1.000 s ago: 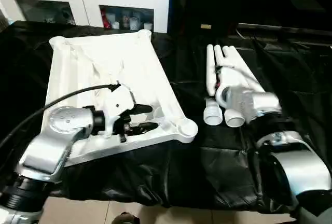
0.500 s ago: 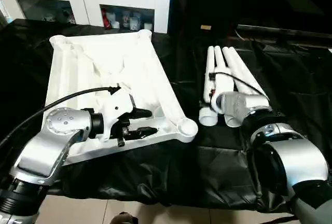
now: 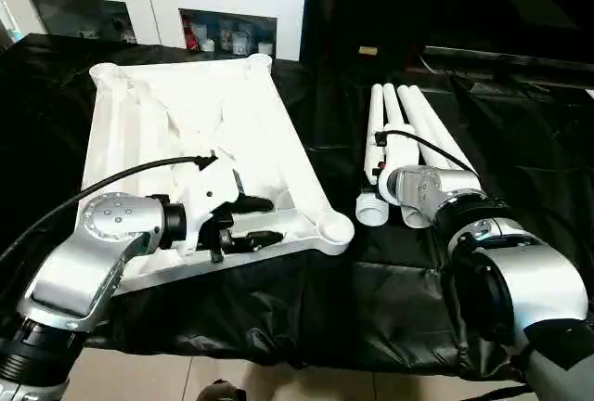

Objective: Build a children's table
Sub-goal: Pick table leg

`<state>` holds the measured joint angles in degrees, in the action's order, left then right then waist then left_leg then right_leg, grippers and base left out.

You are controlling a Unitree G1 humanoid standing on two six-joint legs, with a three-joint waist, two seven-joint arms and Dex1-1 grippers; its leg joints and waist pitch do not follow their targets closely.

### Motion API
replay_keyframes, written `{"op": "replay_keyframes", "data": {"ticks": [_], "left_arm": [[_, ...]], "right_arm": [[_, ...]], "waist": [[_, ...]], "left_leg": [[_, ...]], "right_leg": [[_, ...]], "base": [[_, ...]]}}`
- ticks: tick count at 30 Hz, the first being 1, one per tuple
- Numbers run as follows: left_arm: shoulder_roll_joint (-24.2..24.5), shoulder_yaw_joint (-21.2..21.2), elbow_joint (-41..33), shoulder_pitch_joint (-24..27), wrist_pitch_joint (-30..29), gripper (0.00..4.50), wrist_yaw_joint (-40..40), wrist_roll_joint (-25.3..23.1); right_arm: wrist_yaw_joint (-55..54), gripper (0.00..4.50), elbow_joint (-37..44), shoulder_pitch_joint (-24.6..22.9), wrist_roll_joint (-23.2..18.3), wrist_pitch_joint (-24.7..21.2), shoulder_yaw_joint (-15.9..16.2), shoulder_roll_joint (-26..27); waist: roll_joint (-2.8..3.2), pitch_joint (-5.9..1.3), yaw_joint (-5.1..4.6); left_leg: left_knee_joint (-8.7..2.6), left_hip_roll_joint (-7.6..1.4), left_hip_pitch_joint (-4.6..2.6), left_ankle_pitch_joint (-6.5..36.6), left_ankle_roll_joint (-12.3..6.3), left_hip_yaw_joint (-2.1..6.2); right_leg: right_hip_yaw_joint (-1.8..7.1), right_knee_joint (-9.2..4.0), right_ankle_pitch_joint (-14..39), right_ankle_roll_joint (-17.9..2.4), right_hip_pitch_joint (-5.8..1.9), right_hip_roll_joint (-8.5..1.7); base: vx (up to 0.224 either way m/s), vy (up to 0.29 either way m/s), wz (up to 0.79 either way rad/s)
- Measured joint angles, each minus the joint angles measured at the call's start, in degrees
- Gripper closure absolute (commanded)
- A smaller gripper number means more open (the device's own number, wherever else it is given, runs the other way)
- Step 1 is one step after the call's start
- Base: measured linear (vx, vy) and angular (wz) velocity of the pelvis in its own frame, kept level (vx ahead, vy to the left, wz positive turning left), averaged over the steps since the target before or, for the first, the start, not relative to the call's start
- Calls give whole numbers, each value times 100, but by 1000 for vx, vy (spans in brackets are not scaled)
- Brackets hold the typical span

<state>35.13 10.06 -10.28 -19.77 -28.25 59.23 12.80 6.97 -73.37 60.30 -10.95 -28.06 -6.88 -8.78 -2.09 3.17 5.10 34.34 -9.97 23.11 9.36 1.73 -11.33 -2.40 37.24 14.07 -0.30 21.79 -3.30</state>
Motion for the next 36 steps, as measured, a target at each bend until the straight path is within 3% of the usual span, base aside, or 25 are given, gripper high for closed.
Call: {"op": "replay_keyframes", "data": {"ticks": [12, 14, 21, 24, 32, 35, 36], "left_arm": [[-84, 102, 314, -232, 189, 27, -72, -54], [-119, 101, 387, -335, 239, 6, -81, -69], [-322, 117, 773, -563, 458, 0, -236, -156], [-651, 100, 1105, -778, 579, 0, -626, -277], [-1774, -168, 1713, -1319, 426, 0, -2048, -394], [-2111, -322, 1757, -1469, 344, 0, -2370, -242], [-2300, -447, 1764, -1508, 137, 0, -2456, -89]], "right_arm": [[-48, 212, -102, 26, 1, 12, -253, -85], [-50, 231, -102, 39, -13, 12, -303, -92], [-53, 259, -102, 55, -102, 15, -534, -162], [24, 262, -102, 49, -192, 35, -639, -207], [953, 264, 267, -43, -475, 91, -866, -416], [1378, 264, 597, -253, -683, 149, -981, -441], [1709, 264, 986, -527, -810, 152, -1023, -459]], "waist": [[15, 7, 6], [38, 17, 10], [112, 47, 16], [145, 50, 24], [146, 50, 67], [146, 50, 87], [147, 50, 125]], "left_leg": [[2, -1, 0, -6, 10, 0], [5, -1, 0, -7, 11, 0], [10, -3, 0, -8, 13, 1], [13, -2, 3, -8, 13, 1], [16, -4, 15, -14, -6, 1], [17, -4, 17, -12, -17, 0], [17, -5, 18, -12, -22, 0]], "right_leg": [[-2, 4, -5, 1, 0, 0], [-1, 4, -8, 0, -1, 0], [-2, 13, -12, 0, 1, -1], [-3, 14, -15, 0, 0, -2], [-5, 10, -15, 0, 6, -3], [-5, 8, -15, 0, 7, -3], [-10, 6, -15, 0, 6, -3]], "base": [[0, 0, 0], [0, 0, 0], [0, 0, 0], [0, 0, 0], [0, 0, 0], [0, 0, 0], [0, 0, 0]]}}
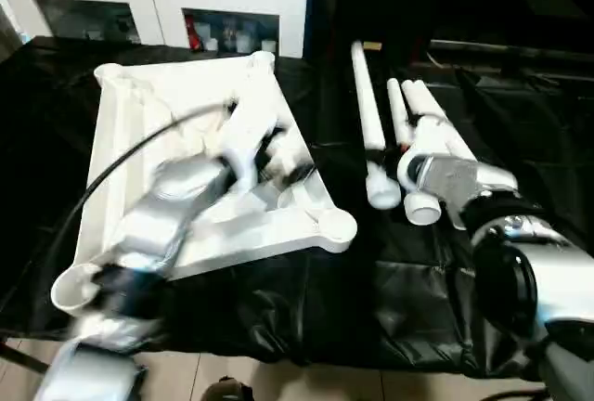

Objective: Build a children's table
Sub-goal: Pick table leg

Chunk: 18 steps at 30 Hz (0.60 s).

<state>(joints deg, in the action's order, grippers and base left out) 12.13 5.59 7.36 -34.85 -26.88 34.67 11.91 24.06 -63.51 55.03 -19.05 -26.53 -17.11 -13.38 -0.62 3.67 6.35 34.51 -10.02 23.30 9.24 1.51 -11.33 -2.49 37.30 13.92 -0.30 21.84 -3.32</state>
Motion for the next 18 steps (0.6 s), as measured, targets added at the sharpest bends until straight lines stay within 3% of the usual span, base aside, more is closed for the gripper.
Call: {"op": "replay_keyframes", "data": {"ticks": [3, 7, 13, 18], "left_arm": [[-283, -202, 38, -90, -471, 0, -52, 392], [-741, -542, 11, -182, -939, 0, -61, 1111], [-1224, -1056, 14, -436, -1652, 0, -288, 1955], [-1425, -1409, 11, -626, -2037, 0, -404, 2490]], "right_arm": [[764, 264, 949, -621, -338, -13, -3, 57], [1914, 264, 2981, -1782, -1168, -472, 122, 137], [2757, 265, 4559, -2581, -1978, -1074, 334, 48], [3029, 265, 5224, -2953, -2298, -1322, 373, -46]], "waist": [[2, 0, 69], [19, -10, 198], [82, -21, 234], [105, -24, 197]], "left_leg": [[4, -1, 11, -5, -16, -1], [21, -3, 21, 3, -34, 0], [36, -2, 15, 3, -36, 0], [34, 0, 11, 2, -36, 0]], "right_leg": [[-3, 0, 0, 0, 5, 0], [-3, -2, -1, 2, 6, -1], [-5, -12, -21, -2, -15, -9], [-4, -25, -43, 1, -20, -10]], "base": [[0, 0, 0], [0, 0, 0], [0, 0, 0], [0, 0, 0]]}}
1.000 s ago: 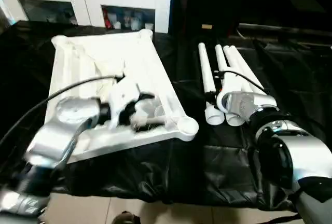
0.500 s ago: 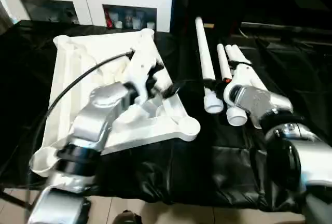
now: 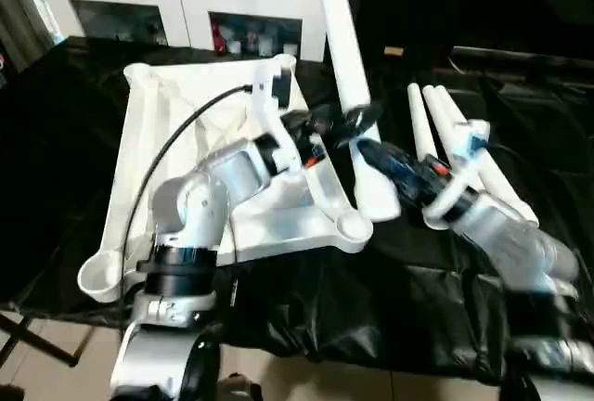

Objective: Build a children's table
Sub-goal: Pick table leg

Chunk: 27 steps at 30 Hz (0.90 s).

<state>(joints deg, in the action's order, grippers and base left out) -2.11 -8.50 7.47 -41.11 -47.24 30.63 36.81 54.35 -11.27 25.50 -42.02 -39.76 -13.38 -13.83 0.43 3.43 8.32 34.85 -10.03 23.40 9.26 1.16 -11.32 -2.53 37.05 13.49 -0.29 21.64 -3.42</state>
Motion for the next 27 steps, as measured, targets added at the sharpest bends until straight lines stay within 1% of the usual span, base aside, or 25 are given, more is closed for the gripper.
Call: {"op": "replay_keyframes", "data": {"ticks": [3, 4, 6, 8, 9, 10, 13, 14, 16, 17, 18, 19, 22, 23, 24, 27], "left_arm": [[-102, -143, -42, -81, -107, 0, -102, 252], [-110, -166, -42, -96, -124, 17, -109, 292], [-114, -174, -43, -112, -132, 34, -133, 305], [-147, -189, -84, -124, -199, 34, -367, 290], [-155, -195, -92, -147, -230, 71, -489, 270], [-172, -210, -94, -242, -249, 71, -794, 137], [-194, -297, -80, -381, -249, 84, -1180, -52], [-194, -299, -80, -394, -249, 116, -1250, -58], [-227, -335, -59, -415, -244, 126, -1492, -103], [-276, -431, 14, -460, -203, 133, -1741, -178], [-360, -520, 67, -502, -117, 147, -2018, -242], [-413, -539, 102, -532, -91, 161, -2174, -287], [-473, -593, 179, -571, -35, 180, -2466, -306], [-496, -635, 195, -571, -22, 180, -2541, -316], [-503, -645, 224, -571, -8, 206, -2611, -338], [-517, -663, 247, -573, -6, 222, -2687, -342]], "right_arm": [[69, 265, 416, -207, -125, -182, 43, -42], [88, 265, 460, -236, -138, -224, 46, -43], [91, 265, 549, -301, -144, -262, 46, -53], [-27, 265, 691, -340, -108, -256, 127, -90], [-89, 265, 725, -339, -69, -248, 169, -99], [-270, 265, 806, -333, 58, -193, 261, -84], [-527, 265, 876, -257, 236, -73, 390, -4], [-584, 265, 885, -239, 263, -61, 398, -3], [-811, 265, 889, -186, 445, 18, 437, 60], [-1089, 265, 887, -112, 636, 98, 476, 186], [-1363, 265, 887, -50, 818, 183, 527, 319], [-1492, 265, 888, -34, 894, 232, 571, 374], [-1707, 265, 895, -13, 964, 300, 688, 441], [-1779, 265, 909, -12, 1026, 317, 718, 444], [-1864, 265, 916, -12, 1081, 327, 732, 460], [-2016, 265, 1012, -12, 1194, 370, 838, 475]], "waist": [[1, 0, 0], [0, 0, -2], [1, 0, -8], [-2, 1, -11], [-3, 1, -11], [-4, 2, -8], [-4, 1, -11], [-5, 2, -10], [-5, 2, -9], [-4, 2, -14], [-4, 2, -18], [-4, 2, -14], [-4, 2, -5], [-4, 2, -8], [-4, 2, -11], [-1, 1, -15]], "left_leg": [[-1, 0, -1, 0, 0, 0], [-2, 0, -1, 0, 0, 0], [-2, 0, 0, 0, 0, 0], [-4, 0, 1, -1, 0, 0], [-4, 0, 1, -1, 0, 0], [-6, 0, 3, -1, 1, 0], [-8, 0, 4, -1, 1, 0], [-7, 0, 4, -1, 1, 0], [-7, 1, 6, -1, 1, 0], [-7, 1, 10, -2, 2, 0], [-8, 1, 13, -2, 3, 0], [-8, 1, 14, -2, 3, 0], [-9, 1, 21, -2, 3, 0], [-9, 1, 24, -2, 2, 0], [-9, 1, 29, -2, 2, 0], [-9, 1, 50, -2, 1, 2]], "right_leg": [[0, 0, 0, 1, 1, 0], [0, -1, 0, 1, 1, 0], [1, -2, 0, 1, 3, 0], [1, -3, 0, 2, 6, 0], [1, -3, 0, 2, 6, 1], [1, -3, 0, 2, 8, 1], [1, -6, 1, 3, 9, 1], [2, -8, 1, 4, 8, 1], [2, -9, 2, 5, 9, 1], [2, -8, 1, 5, 13, 1], [2, -9, 1, 6, 17, 1], [1, -11, 1, 6, 16, 1], [1, -20, 2, 8, 16, 1], [1, -25, 1, 10, 17, 1], [1, -31, 0, 12, 18, 1], [-1, -37, -4, 18, 31, 1]], "base": [[0, 0, 0], [0, 0, 0], [0, 0, 0], [0, 0, 0], [0, 0, 0], [0, 0, 0], [0, 0, 0], [0, 0, 0], [0, 0, 0], [0, 0, 0], [0, 0, 0], [0, 0, 0], [0, 0, 0], [0, 0, 0], [0, 0, 0], [0, 0, 0]]}}
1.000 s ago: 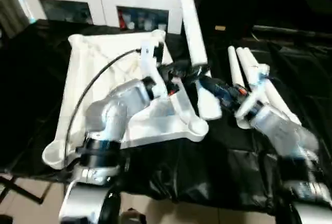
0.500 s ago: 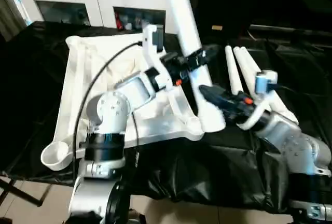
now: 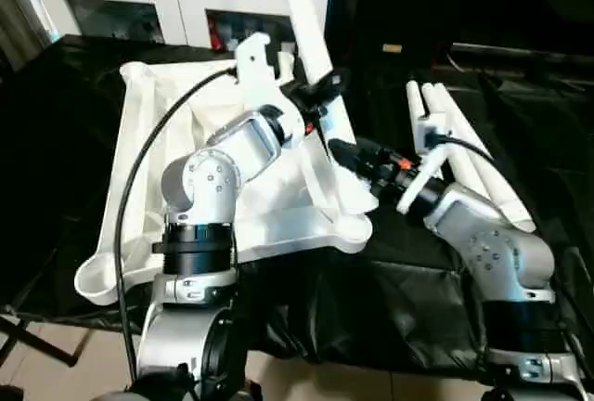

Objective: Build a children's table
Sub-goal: Pick table leg

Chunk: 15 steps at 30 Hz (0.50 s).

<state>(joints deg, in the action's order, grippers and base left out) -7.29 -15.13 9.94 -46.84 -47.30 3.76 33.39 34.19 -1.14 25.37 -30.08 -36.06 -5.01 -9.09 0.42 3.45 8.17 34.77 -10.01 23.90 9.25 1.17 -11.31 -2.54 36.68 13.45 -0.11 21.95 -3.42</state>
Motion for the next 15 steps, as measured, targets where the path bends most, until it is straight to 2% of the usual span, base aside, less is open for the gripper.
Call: {"op": "replay_keyframes", "data": {"ticks": [1, 5, 13, 14, 15], "left_arm": [[-1, -11, 0, -3, 0, 245, -10, 14], [-2, -16, 0, -15, 5, 259, -22, 18], [5, 3, -18, -23, 50, 265, 132, 66], [14, 34, -23, -23, 94, 265, 216, 65], [35, 61, -26, -23, 118, 265, 328, 66]], "right_arm": [[-41, 265, 30, 1, 52, 0, 34, 10], [-143, 265, 94, 2, 145, 3, 92, 46], [-181, 266, 242, 5, 177, 14, 198, -59], [-175, 210, 293, 5, 184, 9, 201, -93], [-155, 196, 338, 5, 178, -6, 196, -120]], "waist": [[0, 0, 0], [3, 1, 1], [3, 1, 0], [3, 1, 1], [3, 1, 0]], "left_leg": [[0, 0, 3, 0, 0, 1], [0, 0, 6, 0, 0, 4], [0, 0, 6, 0, 0, 4], [0, 0, 7, 0, 0, 4], [0, 0, 6, 0, 0, 4]], "right_leg": [[-1, -2, 0, 0, 1, 0], [-5, -4, 0, 1, 1, 0], [-3, -8, -11, 18, 1, 0], [-3, -10, -12, 20, 0, 0], [-2, -12, -13, 22, -1, 0]], "base": [[0, 0, 0], [0, 0, 0], [0, 0, 0], [0, 0, 0], [0, 0, 0]]}}
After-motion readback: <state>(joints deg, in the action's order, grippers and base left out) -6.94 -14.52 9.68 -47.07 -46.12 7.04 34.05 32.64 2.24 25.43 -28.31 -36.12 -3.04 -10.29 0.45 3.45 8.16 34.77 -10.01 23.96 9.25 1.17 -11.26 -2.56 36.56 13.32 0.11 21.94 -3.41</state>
